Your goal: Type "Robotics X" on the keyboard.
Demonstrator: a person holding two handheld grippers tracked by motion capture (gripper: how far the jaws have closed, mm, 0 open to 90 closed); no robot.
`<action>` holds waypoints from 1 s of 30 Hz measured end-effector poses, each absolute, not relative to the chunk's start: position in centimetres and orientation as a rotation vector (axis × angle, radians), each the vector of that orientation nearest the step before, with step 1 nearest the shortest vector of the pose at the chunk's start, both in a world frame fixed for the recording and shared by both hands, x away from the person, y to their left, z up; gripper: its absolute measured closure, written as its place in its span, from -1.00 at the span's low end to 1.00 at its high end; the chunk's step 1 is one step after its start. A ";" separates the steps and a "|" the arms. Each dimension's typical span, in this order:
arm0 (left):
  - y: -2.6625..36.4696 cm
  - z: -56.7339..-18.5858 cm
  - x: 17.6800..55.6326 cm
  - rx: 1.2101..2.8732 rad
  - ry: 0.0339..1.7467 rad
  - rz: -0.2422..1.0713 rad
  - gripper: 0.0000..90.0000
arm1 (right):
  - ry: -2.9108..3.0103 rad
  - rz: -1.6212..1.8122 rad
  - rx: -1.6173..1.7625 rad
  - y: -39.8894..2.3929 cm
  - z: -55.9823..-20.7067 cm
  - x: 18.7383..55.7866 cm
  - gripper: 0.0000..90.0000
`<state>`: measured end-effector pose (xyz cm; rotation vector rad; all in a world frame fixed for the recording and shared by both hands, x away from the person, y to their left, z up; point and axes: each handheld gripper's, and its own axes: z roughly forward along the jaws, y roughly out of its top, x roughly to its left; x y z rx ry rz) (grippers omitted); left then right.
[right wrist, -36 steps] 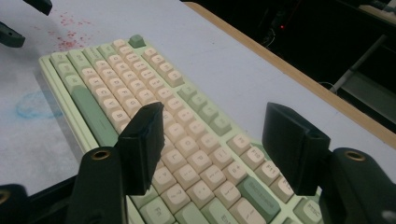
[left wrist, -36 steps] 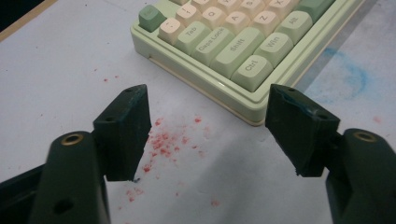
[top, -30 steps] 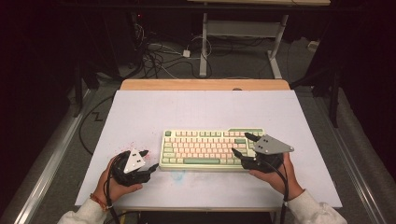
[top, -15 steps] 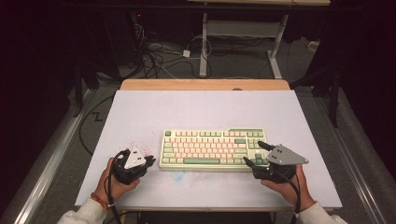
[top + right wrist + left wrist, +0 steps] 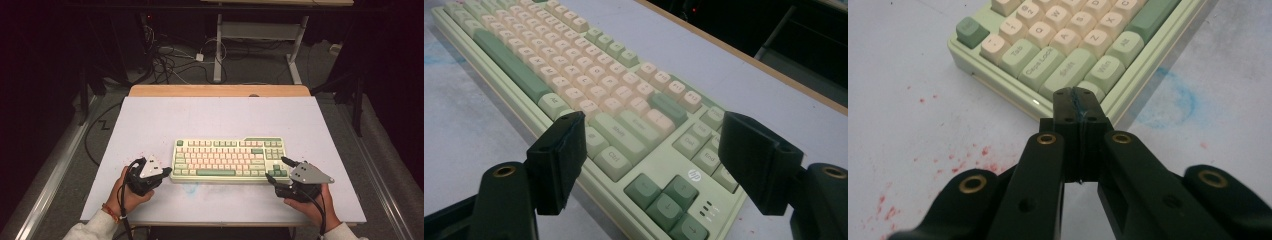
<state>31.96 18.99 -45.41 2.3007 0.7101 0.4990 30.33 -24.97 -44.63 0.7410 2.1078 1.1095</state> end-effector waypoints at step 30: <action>11.6 -44.4 35.7 2.366 0.554 0.415 0.95 | 2.154 1.072 0.720 -24.3 -45.5 29.9 -0.39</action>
